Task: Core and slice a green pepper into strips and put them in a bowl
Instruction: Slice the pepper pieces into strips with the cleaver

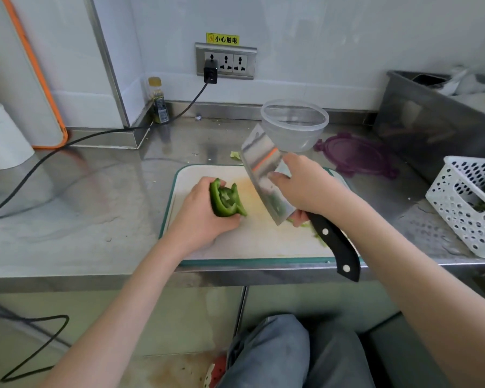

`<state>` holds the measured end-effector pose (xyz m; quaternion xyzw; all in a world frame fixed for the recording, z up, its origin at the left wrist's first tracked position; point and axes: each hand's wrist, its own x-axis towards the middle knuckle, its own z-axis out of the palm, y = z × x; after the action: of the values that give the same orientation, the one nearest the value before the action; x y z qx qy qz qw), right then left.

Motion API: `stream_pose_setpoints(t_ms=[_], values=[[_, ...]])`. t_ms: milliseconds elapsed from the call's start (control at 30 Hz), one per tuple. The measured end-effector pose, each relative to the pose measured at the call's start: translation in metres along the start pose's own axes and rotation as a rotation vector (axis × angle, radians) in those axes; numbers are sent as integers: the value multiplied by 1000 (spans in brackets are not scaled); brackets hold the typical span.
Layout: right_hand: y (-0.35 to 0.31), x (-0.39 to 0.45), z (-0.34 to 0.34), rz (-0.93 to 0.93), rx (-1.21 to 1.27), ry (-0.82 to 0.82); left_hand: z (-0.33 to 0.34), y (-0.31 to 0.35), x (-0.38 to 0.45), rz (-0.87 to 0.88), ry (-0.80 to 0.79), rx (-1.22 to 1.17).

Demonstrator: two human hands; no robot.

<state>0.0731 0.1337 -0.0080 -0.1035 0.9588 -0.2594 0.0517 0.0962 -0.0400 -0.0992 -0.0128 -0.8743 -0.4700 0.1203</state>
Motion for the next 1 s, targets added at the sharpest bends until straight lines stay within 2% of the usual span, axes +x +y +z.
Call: stream_pose_setpoints(t_ms=[167, 333, 467, 567, 733, 900, 1000], values=[[-11, -2, 14, -16, -10, -54, 1, 1, -2, 12, -18, 25], [-13, 6, 27, 68, 22, -135, 2, -1, 0, 10, -39, 16], [-9, 6, 35, -6, -8, -36, 2, -4, 1, 14, -86, 9], [-8, 10, 40, -24, -89, -14, 2, -3, 1, 23, -93, 22], [-22, 18, 47, 87, -316, -143, 2, -1, 1, 13, -94, 28], [-27, 16, 49, 139, -304, -167, 2, -1, 2, 11, -102, 19], [-33, 23, 46, 105, -360, -197, 0, 1, 0, 9, -110, 19]])
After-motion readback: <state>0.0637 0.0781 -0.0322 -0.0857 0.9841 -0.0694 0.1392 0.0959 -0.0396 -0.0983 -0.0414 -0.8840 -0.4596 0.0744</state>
